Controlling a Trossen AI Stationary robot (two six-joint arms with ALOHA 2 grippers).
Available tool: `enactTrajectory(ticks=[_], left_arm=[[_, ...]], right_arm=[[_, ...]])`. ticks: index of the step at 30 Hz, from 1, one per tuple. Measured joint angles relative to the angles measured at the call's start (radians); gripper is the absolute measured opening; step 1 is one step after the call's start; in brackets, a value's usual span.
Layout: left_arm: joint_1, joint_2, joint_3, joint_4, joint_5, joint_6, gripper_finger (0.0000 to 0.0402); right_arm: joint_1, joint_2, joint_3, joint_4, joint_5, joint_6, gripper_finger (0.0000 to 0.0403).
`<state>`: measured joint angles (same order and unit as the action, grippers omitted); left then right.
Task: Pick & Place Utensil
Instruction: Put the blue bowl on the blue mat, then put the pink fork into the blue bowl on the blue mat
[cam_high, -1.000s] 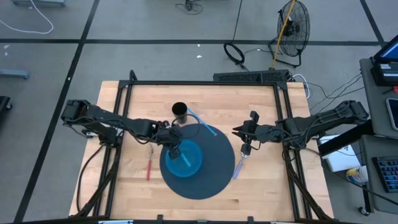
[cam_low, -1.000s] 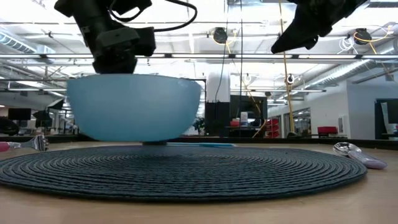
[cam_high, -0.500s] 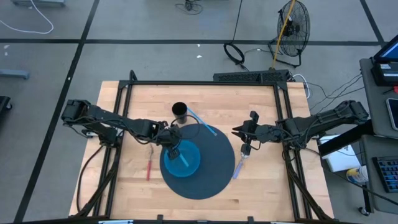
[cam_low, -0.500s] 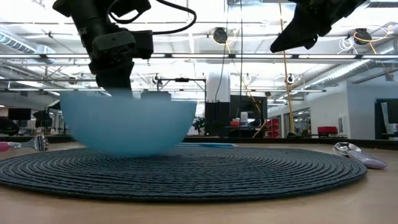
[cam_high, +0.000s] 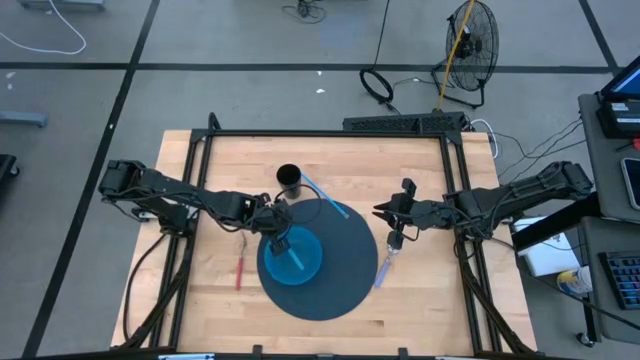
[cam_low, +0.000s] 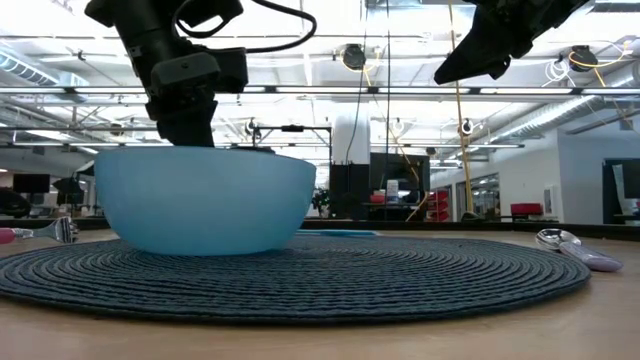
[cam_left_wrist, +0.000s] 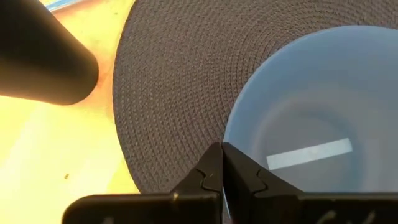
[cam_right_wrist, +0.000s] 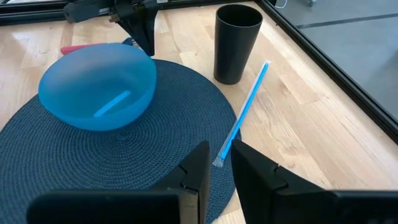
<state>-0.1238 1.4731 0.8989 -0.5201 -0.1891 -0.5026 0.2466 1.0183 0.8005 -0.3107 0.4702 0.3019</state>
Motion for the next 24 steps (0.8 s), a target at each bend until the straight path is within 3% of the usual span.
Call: enactTrajectory(ticks=[9,15,24], left_arm=[[0.002,-0.005,0.0,-0.001,-0.059,0.053,0.0084],[-0.014,-0.135,0.0,-0.112,-0.075,0.036,0.0138],[-0.156,-0.312,0.0,-0.373,-0.087,-0.138,0.0147]], right_arm=[[0.0,0.0,0.0,0.0,0.0,0.0,0.0059],[0.0,0.0,0.0,-0.001,-0.003,0.0,0.0059],[0.0,0.0,0.0,-0.006,-0.003,-0.024,0.0059]])
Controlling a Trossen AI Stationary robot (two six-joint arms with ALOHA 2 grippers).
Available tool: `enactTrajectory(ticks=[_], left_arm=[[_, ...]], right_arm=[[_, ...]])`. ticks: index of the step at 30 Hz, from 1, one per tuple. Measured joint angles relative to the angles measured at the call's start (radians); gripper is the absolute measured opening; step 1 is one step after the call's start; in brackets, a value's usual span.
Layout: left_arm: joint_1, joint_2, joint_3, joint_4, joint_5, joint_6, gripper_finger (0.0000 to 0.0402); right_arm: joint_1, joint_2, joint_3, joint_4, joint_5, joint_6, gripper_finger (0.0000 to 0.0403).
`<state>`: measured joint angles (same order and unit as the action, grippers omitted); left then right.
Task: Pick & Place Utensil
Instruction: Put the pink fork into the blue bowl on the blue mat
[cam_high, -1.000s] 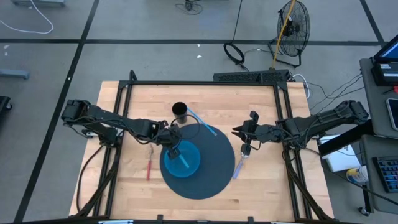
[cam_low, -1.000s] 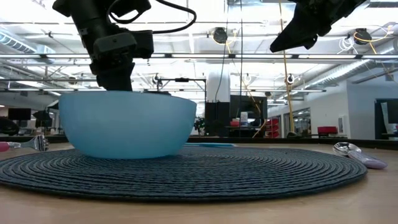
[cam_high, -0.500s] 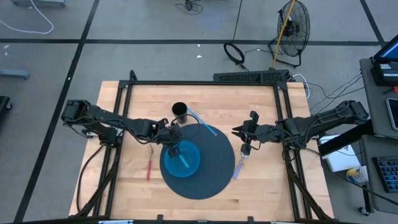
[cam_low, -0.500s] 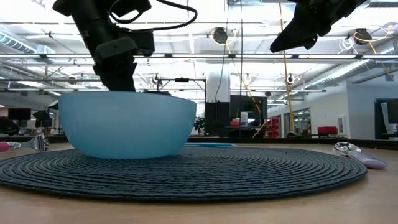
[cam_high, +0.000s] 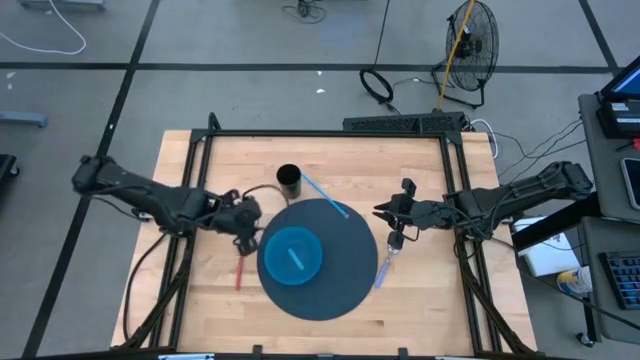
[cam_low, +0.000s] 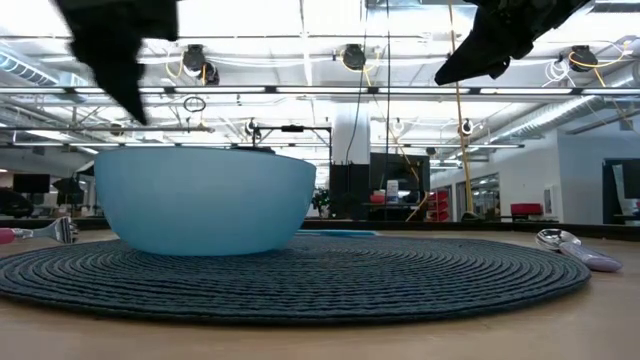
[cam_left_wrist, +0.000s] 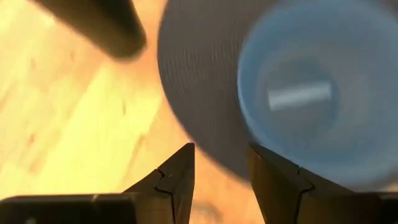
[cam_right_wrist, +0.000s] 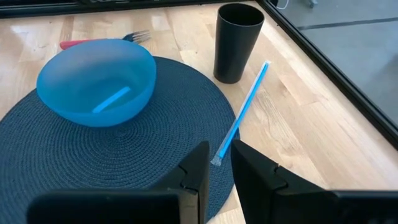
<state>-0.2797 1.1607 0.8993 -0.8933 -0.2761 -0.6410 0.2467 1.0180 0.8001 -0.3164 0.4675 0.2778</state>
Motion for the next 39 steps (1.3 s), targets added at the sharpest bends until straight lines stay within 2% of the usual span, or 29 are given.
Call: enactTrajectory(ticks=[6,10,15,19,23,28,39], left_arm=[[-0.109,0.016,0.0,-0.173,0.114,0.011,0.0126],[-0.169,0.017,0.0,-0.147,0.156,0.011,0.0118],[-0.24,0.017,-0.008,-0.118,0.154,0.021,0.0116],[-0.296,0.018,-0.059,-0.059,0.143,0.157,0.0115],[-0.332,0.018,-0.14,0.077,0.137,0.326,0.0115],[-0.345,0.018,-0.222,0.194,0.14,0.419,0.0115],[-0.346,0.018,-0.267,0.209,0.206,0.583,0.0115]], right_arm=[[0.0,0.0,0.0,0.002,0.0,-0.006,0.0059],[0.0,0.0,0.0,0.006,0.0,-0.006,0.0059],[0.0,0.0,0.0,0.012,0.0,-0.003,0.0059],[0.0,0.0,0.0,0.028,0.0,-0.005,0.0059],[0.0,0.0,0.0,0.05,0.0,-0.016,0.0059],[0.004,0.0,0.0,0.061,0.0,-0.027,0.0059],[0.004,0.0,0.0,0.059,0.0,-0.028,0.0059]])
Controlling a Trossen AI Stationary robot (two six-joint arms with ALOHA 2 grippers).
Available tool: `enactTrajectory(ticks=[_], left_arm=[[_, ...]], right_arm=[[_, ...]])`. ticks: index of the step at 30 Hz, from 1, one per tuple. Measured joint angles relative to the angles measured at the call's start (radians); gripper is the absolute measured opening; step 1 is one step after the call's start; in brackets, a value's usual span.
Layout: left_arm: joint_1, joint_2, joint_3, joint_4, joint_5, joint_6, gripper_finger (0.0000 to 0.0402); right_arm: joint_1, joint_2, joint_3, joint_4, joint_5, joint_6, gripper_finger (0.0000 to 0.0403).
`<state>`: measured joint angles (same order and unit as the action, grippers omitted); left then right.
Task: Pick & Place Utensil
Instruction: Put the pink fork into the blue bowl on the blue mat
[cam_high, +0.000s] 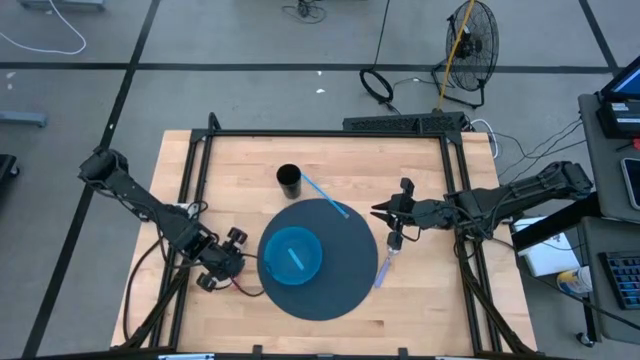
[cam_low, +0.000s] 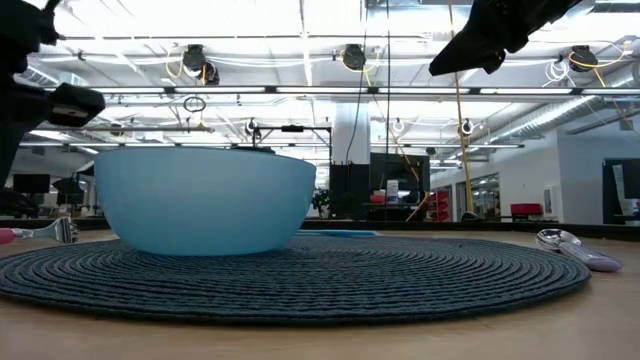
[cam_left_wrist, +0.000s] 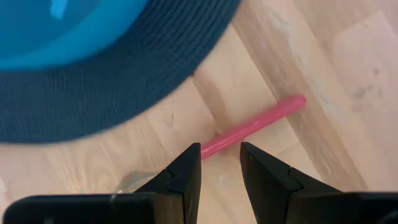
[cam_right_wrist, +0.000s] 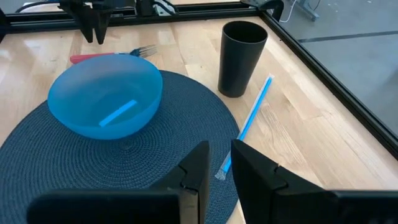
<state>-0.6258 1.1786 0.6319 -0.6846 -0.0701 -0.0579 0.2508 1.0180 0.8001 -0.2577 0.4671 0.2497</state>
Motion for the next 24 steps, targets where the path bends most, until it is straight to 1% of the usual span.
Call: enactTrajectory(ticks=[4,8,15,20,24], left_arm=[[-0.01,0.005,0.0,0.045,0.0,0.105,0.0115],[-0.025,0.057,0.0,0.057,0.0,0.181,0.0115],[-0.05,0.178,0.0,0.062,0.007,0.204,0.0115],[-0.07,0.21,0.0,0.067,0.018,0.216,0.0115],[-0.069,0.21,0.0,0.109,0.018,0.203,0.0115]], right_arm=[[0.0,0.0,0.0,0.0,0.0,0.011,0.0059],[0.0,0.0,0.0,0.0,0.0,0.014,0.0059],[0.0,0.0,0.0,0.0,0.0,0.018,0.0059],[0.0,0.0,0.0,-0.001,0.0,0.018,0.0059],[0.0,0.001,0.0,0.0,0.0,0.018,0.0059]])
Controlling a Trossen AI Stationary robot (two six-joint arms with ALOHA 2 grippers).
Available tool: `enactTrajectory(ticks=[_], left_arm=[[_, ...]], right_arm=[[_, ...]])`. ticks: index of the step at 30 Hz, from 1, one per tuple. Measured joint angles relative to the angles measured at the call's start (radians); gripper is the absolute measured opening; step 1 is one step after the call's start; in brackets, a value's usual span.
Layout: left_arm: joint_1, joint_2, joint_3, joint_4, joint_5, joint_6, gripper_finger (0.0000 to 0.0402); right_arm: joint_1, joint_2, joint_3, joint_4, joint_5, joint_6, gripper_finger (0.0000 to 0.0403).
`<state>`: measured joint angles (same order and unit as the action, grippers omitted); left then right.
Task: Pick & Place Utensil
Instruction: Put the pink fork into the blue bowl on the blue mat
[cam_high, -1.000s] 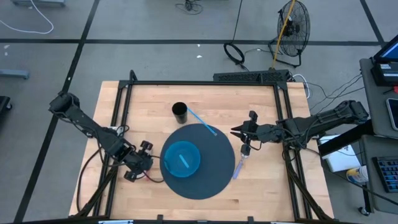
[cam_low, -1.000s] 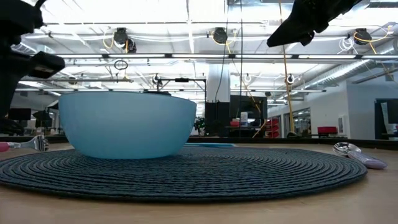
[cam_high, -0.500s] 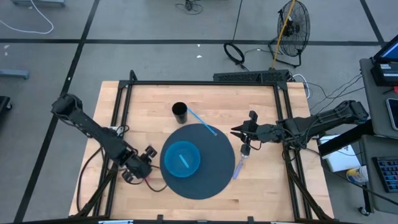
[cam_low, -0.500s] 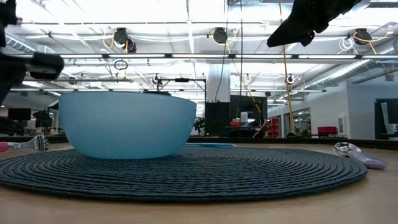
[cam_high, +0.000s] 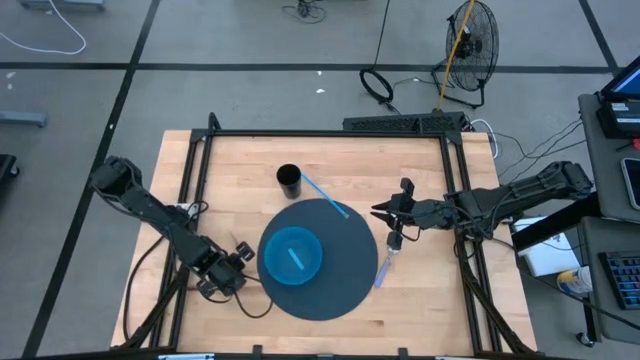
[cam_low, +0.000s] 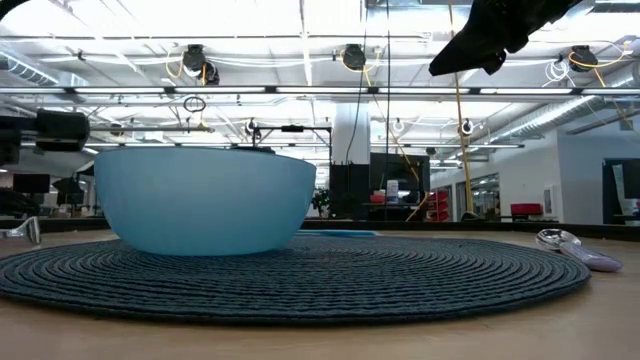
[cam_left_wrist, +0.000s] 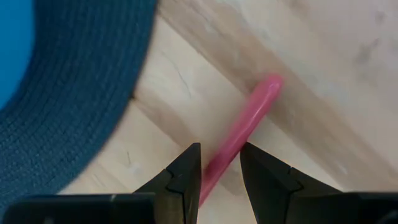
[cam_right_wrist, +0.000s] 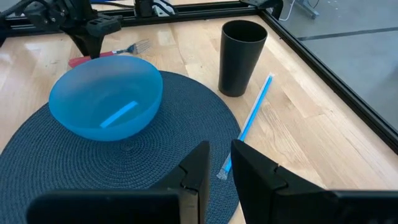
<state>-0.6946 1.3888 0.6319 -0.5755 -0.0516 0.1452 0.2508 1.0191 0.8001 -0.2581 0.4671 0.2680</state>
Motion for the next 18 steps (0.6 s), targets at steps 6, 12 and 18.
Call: enactTrajectory(ticks=[6,12,18], left_arm=[[0.03,0.0,0.0,0.015,0.003,-0.078,0.0115],[0.064,0.011,0.0,0.021,0.008,-0.093,0.0115],[0.074,0.086,0.007,0.025,0.032,0.0,0.0115]], right_arm=[[0.0,0.001,0.0,0.0,0.0,0.0,0.0059],[0.0,0.002,0.0,0.0,0.0,0.007,0.0059],[0.0,0.019,0.0,0.0,0.0,0.006,0.0059]])
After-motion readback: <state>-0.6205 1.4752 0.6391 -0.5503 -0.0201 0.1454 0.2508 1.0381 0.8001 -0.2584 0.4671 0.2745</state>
